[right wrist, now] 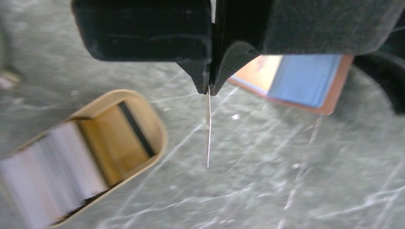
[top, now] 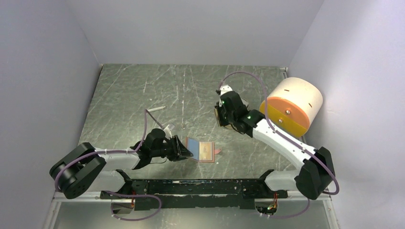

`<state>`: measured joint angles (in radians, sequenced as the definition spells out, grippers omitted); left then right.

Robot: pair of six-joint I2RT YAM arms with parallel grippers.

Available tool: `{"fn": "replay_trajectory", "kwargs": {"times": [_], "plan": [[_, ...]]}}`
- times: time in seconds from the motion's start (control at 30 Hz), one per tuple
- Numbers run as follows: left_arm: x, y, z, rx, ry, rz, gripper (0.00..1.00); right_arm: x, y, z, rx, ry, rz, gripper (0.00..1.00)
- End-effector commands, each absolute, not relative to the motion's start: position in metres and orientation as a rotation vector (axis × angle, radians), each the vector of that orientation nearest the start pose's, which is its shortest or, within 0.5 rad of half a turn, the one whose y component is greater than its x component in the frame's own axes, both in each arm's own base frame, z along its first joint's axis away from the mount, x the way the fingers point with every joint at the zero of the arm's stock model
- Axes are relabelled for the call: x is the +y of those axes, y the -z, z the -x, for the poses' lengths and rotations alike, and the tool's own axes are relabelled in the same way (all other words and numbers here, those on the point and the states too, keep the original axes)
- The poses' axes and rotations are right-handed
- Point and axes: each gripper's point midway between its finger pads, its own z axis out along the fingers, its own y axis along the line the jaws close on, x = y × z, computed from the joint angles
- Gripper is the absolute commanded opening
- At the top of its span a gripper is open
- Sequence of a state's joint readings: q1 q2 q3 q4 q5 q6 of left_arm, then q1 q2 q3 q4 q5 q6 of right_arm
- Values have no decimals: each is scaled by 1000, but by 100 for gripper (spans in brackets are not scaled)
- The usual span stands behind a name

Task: Put the credit cards into the card holder
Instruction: Pick up the credit card from the storage box, then insert the credit card into the card holder.

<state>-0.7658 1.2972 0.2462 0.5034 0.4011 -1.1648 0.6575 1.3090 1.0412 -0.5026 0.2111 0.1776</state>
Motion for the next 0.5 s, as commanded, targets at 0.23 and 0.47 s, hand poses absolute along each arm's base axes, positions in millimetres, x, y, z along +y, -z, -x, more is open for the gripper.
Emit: {"fn": "replay_trajectory", "kwargs": {"times": [0.23,0.47], "plan": [[-259,-43,-150,2496,1249,301,37,272,-142,-224,2214,-973,188,0],[-255,-37,-147,2501,1242,292,15,279,-116,-197,2220,-1191,84,0]]}}
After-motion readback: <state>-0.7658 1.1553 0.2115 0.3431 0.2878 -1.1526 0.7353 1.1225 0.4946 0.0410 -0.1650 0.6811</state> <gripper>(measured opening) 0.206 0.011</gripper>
